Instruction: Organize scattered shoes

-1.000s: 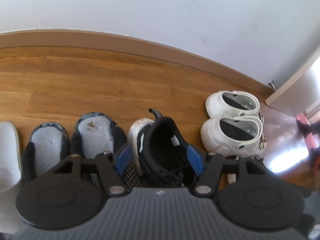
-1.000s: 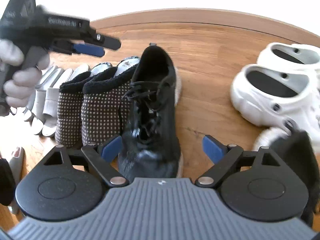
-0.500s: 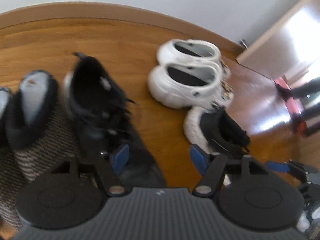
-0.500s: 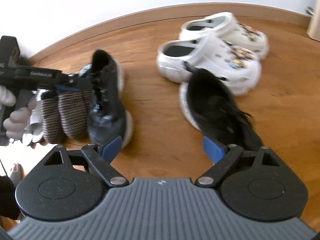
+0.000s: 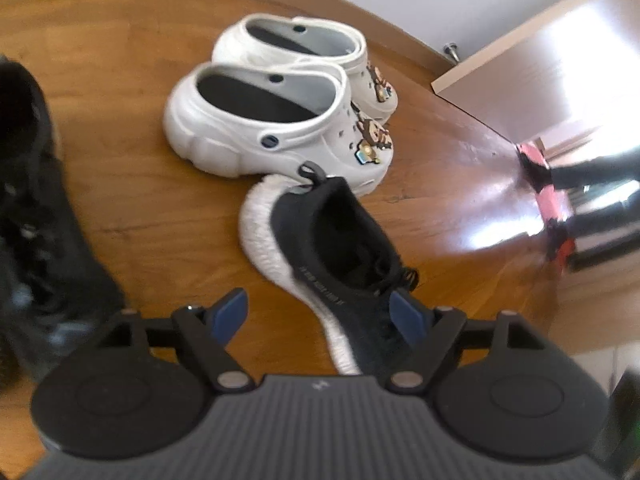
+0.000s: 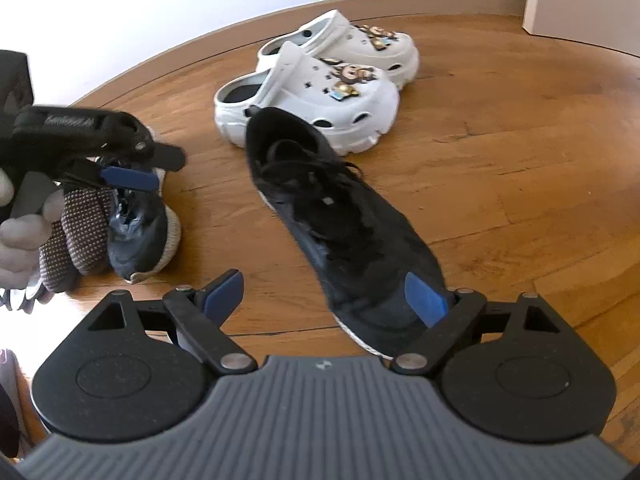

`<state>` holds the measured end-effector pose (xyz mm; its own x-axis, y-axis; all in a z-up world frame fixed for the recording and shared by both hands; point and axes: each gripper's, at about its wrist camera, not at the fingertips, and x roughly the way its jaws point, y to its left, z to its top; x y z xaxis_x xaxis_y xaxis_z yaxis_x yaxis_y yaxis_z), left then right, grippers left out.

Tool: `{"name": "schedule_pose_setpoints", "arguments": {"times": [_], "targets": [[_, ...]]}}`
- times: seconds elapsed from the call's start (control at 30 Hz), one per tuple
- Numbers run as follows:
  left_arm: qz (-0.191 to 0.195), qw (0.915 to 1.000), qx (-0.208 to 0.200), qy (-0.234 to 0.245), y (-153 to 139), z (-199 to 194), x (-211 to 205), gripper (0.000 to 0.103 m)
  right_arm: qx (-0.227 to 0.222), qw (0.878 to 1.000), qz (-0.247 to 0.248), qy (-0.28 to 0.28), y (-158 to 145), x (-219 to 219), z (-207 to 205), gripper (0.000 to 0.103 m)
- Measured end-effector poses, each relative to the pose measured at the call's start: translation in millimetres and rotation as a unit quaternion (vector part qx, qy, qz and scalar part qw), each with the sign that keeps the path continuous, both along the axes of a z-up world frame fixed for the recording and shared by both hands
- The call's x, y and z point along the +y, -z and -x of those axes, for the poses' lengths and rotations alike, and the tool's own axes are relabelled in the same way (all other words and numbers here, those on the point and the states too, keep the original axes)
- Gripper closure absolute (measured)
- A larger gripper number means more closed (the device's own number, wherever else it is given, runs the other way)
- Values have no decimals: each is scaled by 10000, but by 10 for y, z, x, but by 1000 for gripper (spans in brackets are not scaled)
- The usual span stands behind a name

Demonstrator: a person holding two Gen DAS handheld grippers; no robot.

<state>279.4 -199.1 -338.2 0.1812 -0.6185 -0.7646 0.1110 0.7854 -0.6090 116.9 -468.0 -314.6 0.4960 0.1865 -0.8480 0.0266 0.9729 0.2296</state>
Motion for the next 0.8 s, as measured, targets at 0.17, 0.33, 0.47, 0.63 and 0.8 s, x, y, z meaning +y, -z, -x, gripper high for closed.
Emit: {"name": "schedule_pose_setpoints", "arguments": {"times": [0.17,0.33,0.47,0.63,0.8], "targets": [[15,9992,365,-132,174,-170,-191,36,33,9999,-45,103,48,-86,6,14],[-62,9981,603,-90,326,-204,-245,88,3,10000,-16,52,56,-91,-39,14],[-24,9988,476,-62,308,-159,-199,99,-33,10000,-21,-27,49,-57,-91,13],[-47,9999,33,-112,107,-105,-107,103,-128,9979,260,-585,83,115,-249,11],[19,9999,-117,-1,57,-140,-59,103,-298,9825,980,-1558,219,430,-567,1]]}}
